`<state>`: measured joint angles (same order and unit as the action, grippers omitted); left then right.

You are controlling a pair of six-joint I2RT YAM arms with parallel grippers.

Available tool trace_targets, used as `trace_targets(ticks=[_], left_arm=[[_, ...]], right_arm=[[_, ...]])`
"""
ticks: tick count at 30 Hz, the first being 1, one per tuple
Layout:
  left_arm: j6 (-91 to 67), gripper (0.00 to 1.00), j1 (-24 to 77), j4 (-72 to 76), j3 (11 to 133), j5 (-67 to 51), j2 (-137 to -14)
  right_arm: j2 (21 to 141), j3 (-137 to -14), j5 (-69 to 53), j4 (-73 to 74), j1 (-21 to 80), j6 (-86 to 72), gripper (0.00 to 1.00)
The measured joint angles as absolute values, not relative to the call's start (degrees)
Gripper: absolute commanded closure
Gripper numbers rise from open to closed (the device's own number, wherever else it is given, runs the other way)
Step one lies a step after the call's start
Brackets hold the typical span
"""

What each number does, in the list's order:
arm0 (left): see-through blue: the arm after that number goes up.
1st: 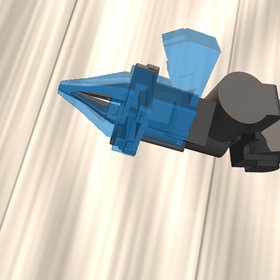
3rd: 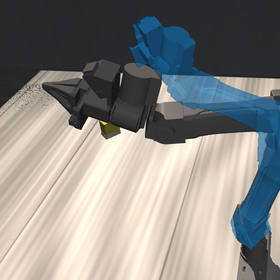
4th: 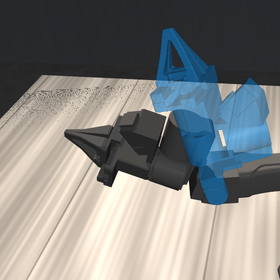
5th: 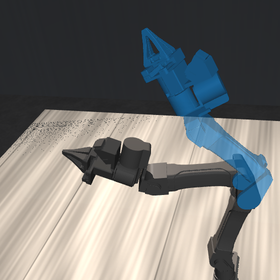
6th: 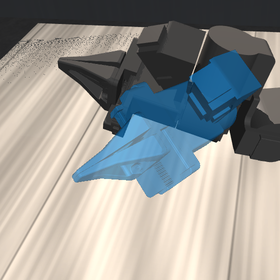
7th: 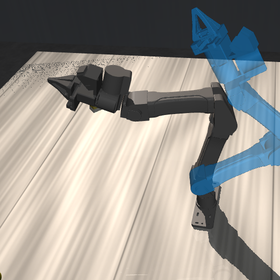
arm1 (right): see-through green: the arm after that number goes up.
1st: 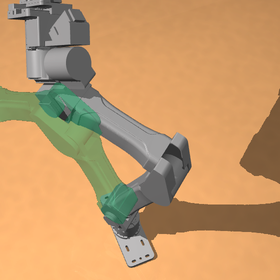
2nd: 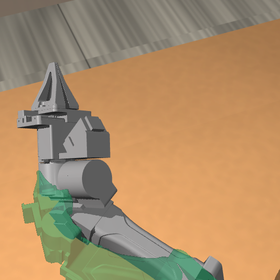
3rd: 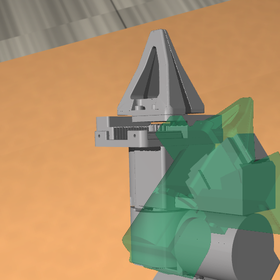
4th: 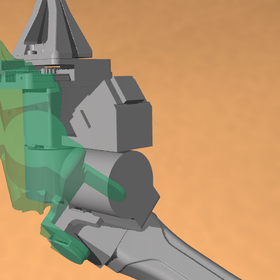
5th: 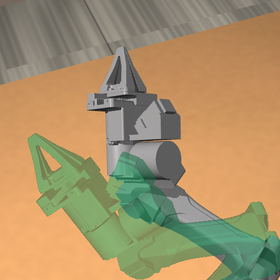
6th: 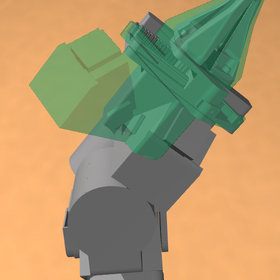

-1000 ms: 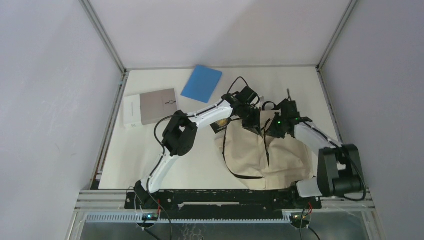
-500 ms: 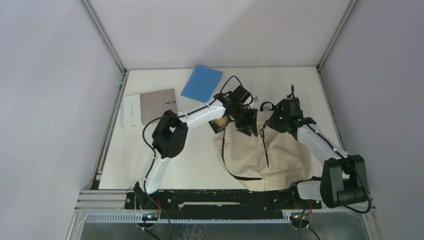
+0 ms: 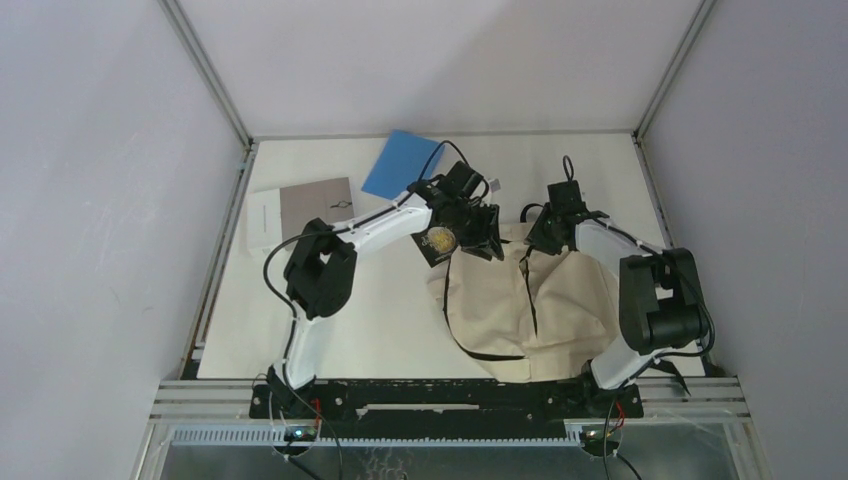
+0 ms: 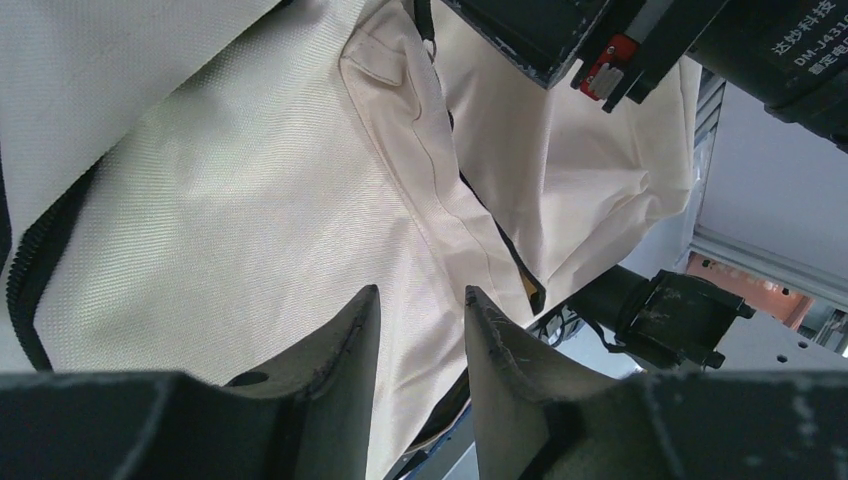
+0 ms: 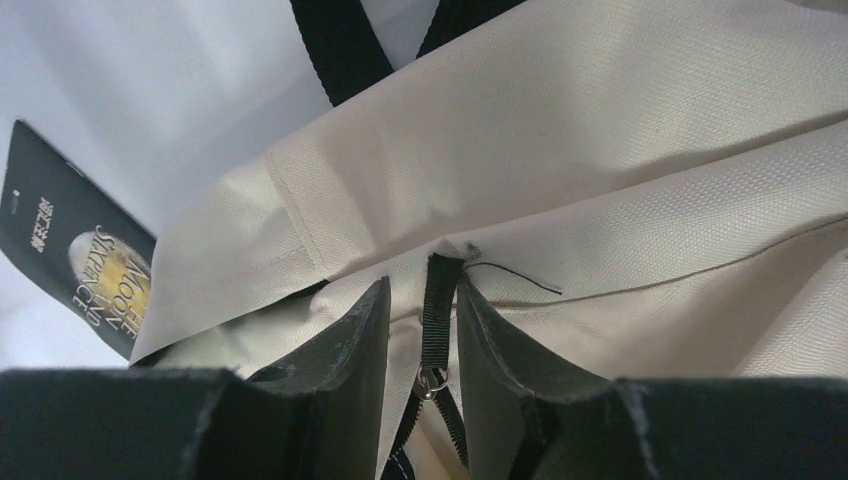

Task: Pack the student bag
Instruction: Zip the student bag at the center of the board.

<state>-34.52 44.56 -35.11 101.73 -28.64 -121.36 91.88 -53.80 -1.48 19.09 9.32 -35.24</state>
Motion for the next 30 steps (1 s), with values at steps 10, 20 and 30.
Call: trace_targets(ticks=[10, 20, 30], left_arm=[[-35.6, 0.57, 44.7, -33.3, 99.1, -28.7, -121.2], [-39.2, 0.55, 44.7, -29.6, 99.2, -28.4, -121.2], [-45.1, 0.56, 44.8, -26.5, 105.9, -29.2, -127.7]], right_arm=[[93.7, -53.8, 1.1, 19.1, 10.9, -36.4, 1.0], [80.8, -49.0, -1.6, 18.5, 11.4, -35.5, 1.0], [70.1, -38.1, -1.5, 16.9, 13.0, -35.5, 1.0]])
